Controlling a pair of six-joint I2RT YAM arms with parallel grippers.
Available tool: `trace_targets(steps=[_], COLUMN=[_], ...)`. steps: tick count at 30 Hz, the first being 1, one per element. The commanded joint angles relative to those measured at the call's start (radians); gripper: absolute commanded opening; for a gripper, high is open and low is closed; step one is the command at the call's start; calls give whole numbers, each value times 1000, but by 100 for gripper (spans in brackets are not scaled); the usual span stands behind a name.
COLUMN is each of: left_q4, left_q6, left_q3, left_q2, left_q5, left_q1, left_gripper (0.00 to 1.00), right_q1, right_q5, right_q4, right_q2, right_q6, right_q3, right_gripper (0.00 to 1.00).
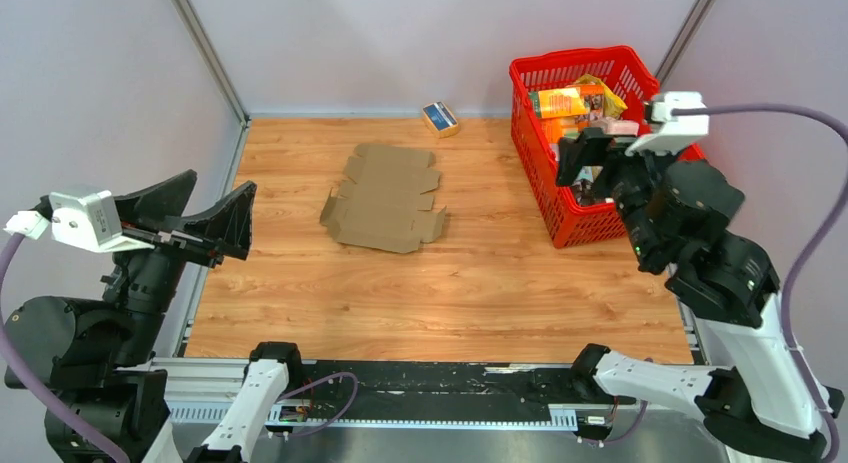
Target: Fold the paper box
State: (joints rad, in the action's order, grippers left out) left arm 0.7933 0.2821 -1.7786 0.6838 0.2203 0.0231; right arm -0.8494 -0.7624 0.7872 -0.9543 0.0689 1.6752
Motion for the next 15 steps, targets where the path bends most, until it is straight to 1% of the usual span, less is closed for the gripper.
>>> trace_targets(steps=[1,2,3,4,5,6,7,8,9,10,11,12,13,14,15], left_q4=[-3,-6,-8,-5,0,16,27,35,49,50,52,53,52,43,-4], left_q6=[17,26,43,49,52,58,61,69,74,80,98,114,132,172,198], left_q3=[42,71,85,108,117,126,148,162,179,224,251,281,353,396,447], left_q2=[10,2,-1,-6,-13,-12,-15,-12,-9,-7,-3,2,14,20,28], left_q5=[53,66,76,85,103,114,126,160,178,200,233,243,251,281,300], left_q1=[-6,-6,-6,-6,-6,-6,-6,-6,-6,-5,-6,-6,-6,-3,9], left_gripper=[95,95,95,95,95,96,96,96,96,96,96,95,94,93,90], right_q1=[-3,-4,-4,-4,-4,-1,7,35,55,81,134,165,188,228,242], right_q5=[164,298,369,490,542,581,628,656,696,815,869,924,999,1008,1009], right_q4=[13,15,6,-40,-77,-116,-173,-189,-200,-230,-255,-284,-345,-367,-377], right_q2=[-198,-239,-273,-320,-336,-346,-369,-383,-397,-423,-434,-440,-449,-454,-458], right_q6=[121,138,158,167,175,192,212,227,244,293,319,351,400,423,436], right_q3=[43,55,47,26,-6,-90,-127,-158,-222,-254,-300,-386,-438,-478,-511], right_gripper=[100,100,100,100,100,100,100,100,100,100,100,100,100,100,100])
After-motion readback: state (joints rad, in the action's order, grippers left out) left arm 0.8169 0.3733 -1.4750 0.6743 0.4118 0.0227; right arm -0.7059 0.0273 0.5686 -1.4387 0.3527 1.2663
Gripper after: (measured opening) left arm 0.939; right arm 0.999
